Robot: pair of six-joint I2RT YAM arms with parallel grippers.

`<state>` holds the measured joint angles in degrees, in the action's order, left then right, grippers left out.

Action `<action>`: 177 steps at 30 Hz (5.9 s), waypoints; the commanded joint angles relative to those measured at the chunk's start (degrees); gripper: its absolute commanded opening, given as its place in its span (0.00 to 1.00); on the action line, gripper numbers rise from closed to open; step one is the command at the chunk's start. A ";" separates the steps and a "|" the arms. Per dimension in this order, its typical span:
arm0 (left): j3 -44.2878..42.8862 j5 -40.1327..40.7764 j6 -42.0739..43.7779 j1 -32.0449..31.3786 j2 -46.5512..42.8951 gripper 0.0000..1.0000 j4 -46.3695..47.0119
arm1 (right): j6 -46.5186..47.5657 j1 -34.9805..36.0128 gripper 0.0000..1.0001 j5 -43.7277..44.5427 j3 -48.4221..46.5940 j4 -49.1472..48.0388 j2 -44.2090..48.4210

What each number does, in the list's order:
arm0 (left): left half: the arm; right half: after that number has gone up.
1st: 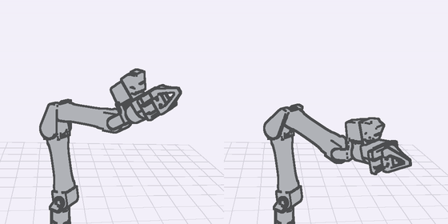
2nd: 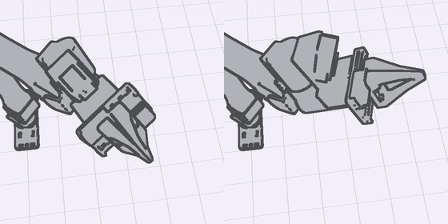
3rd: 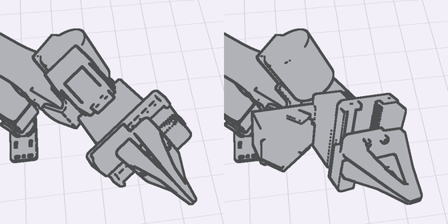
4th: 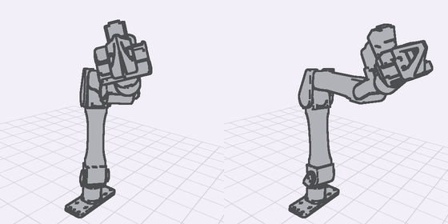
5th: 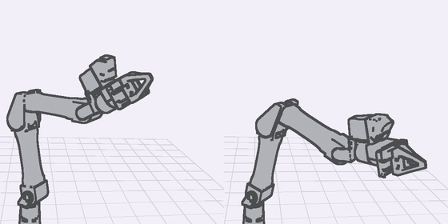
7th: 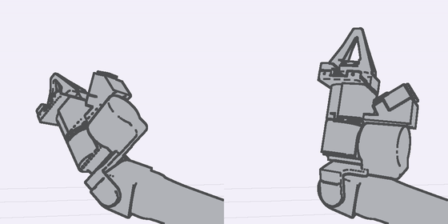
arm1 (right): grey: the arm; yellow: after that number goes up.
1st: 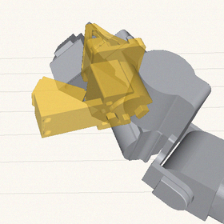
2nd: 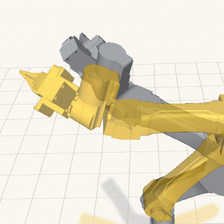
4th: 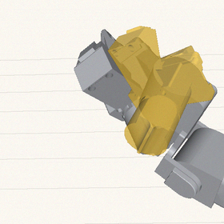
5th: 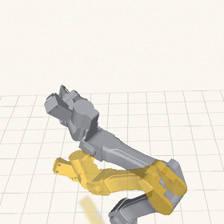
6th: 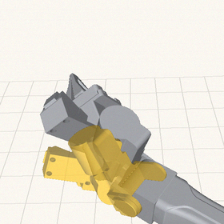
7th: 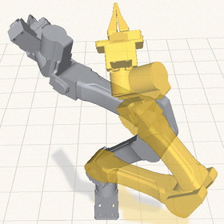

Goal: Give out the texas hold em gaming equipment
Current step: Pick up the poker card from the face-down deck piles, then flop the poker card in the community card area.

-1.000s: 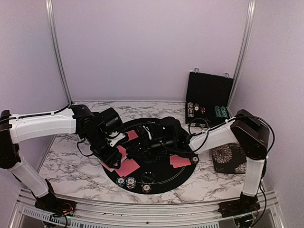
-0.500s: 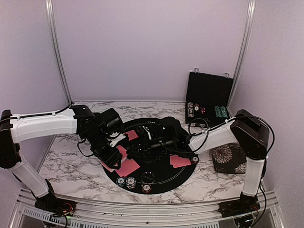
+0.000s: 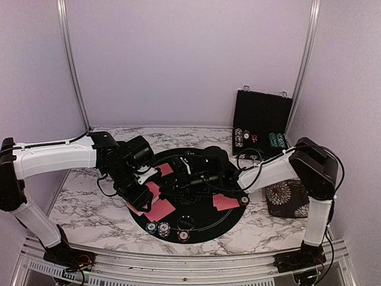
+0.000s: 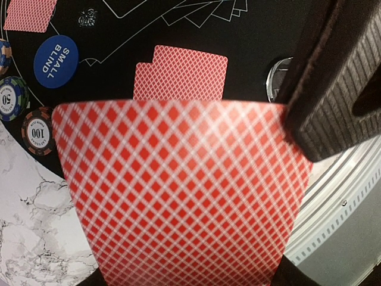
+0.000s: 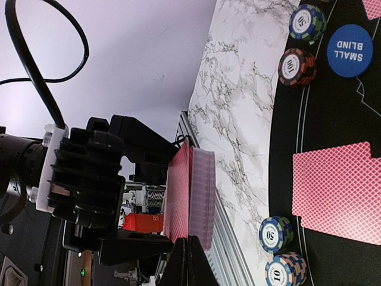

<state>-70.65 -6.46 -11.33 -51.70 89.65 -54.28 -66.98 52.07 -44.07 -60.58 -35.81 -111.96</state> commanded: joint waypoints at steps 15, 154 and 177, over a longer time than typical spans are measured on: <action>-0.62 -0.13 -0.10 -0.18 -0.89 0.51 -0.65 | -2.66 -4.47 0.00 -0.19 5.64 -5.55 6.10; 4.38 -0.94 -2.18 5.68 -4.62 0.51 -0.74 | 82.12 10.34 0.31 55.28 -0.57 17.25 1.95; 3.73 -0.84 -1.90 5.44 -3.74 0.51 -0.91 | 46.36 -2.58 0.56 23.73 3.82 23.25 18.63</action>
<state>-66.54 -7.03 -13.87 -46.39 86.19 -54.33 -9.45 52.03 -8.99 -57.60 -11.86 -95.46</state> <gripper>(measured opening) 0.674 0.552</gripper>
